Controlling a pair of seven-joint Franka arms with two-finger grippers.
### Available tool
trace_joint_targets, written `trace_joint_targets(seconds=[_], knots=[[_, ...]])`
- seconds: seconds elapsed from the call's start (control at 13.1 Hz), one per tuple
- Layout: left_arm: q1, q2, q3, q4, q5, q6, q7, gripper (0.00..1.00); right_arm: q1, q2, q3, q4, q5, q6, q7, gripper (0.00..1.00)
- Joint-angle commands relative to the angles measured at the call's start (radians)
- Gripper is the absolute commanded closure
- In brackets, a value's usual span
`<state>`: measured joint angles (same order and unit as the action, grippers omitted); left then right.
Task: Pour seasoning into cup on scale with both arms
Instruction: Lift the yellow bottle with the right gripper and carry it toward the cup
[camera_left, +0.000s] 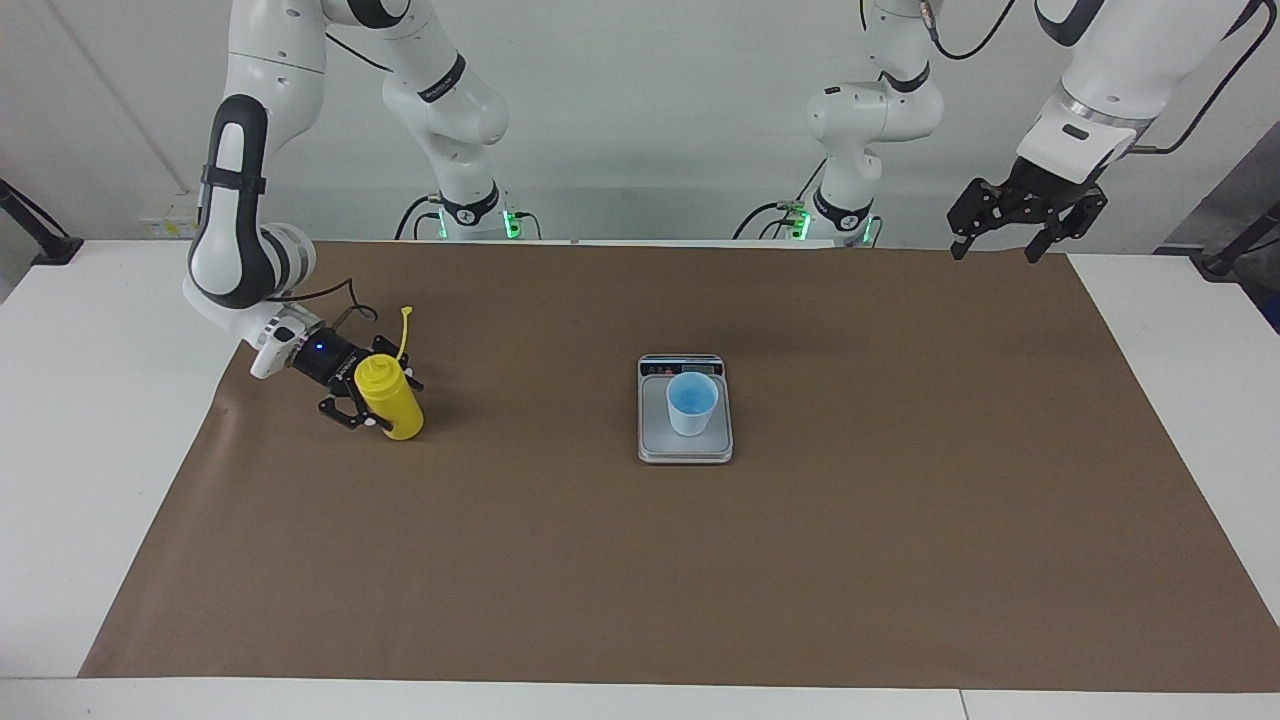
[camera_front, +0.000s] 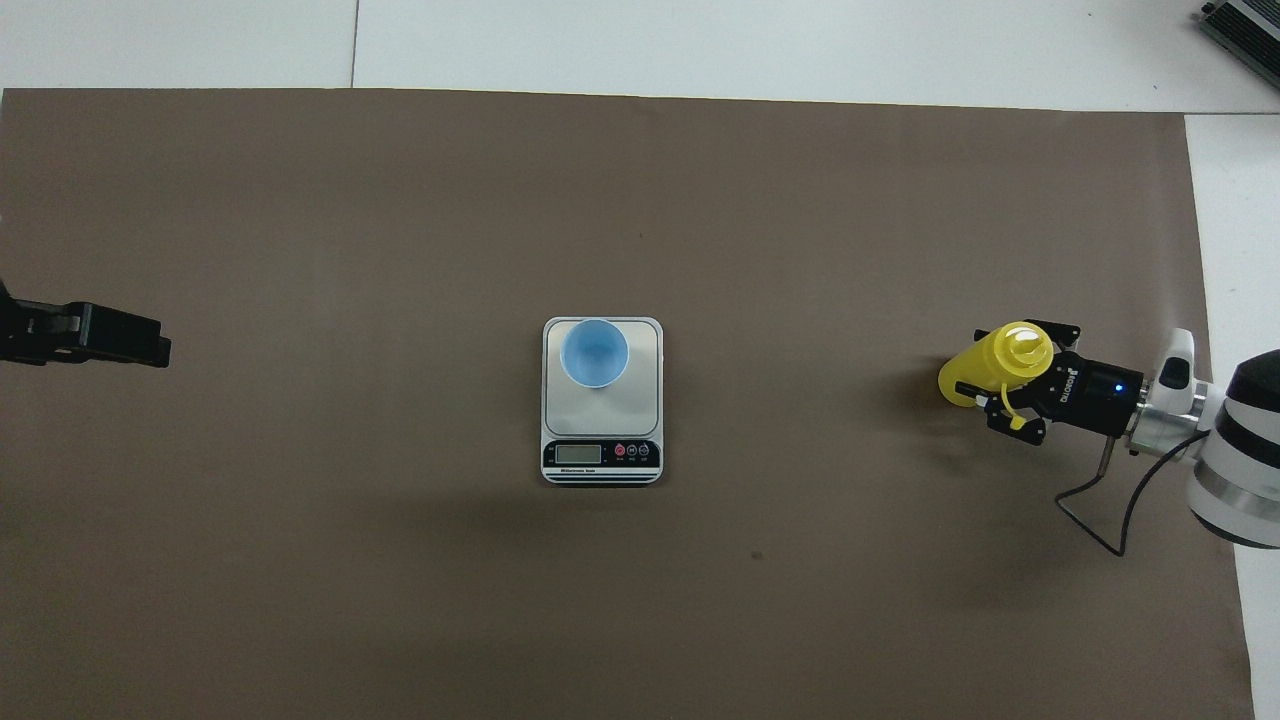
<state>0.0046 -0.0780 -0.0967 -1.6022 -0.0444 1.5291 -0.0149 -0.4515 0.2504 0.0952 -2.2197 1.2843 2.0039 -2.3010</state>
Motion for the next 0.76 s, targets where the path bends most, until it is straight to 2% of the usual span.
trace_joint_targets(seconds=[0.0, 0.15, 0.46, 0.69], knots=[[-0.002, -0.014, 0.006, -0.002, 0.018, -0.02, 0.009, 0.0, 0.01, 0.012, 0.006, 0.046, 0.018, -0.017, -0.008, 0.96], [-0.003, -0.02, 0.009, -0.021, 0.018, -0.017, 0.003, 0.0, 0.025, 0.004, 0.006, 0.099, -0.035, -0.014, 0.046, 0.99], [-0.002, -0.022, 0.012, -0.021, 0.018, -0.018, 0.001, 0.0, 0.085, -0.022, 0.006, 0.277, -0.303, -0.014, 0.289, 0.99], [-0.002, -0.022, 0.012, -0.021, 0.018, -0.018, 0.001, 0.0, 0.129, -0.046, 0.012, 0.327, -0.452, -0.014, 0.388, 1.0]])
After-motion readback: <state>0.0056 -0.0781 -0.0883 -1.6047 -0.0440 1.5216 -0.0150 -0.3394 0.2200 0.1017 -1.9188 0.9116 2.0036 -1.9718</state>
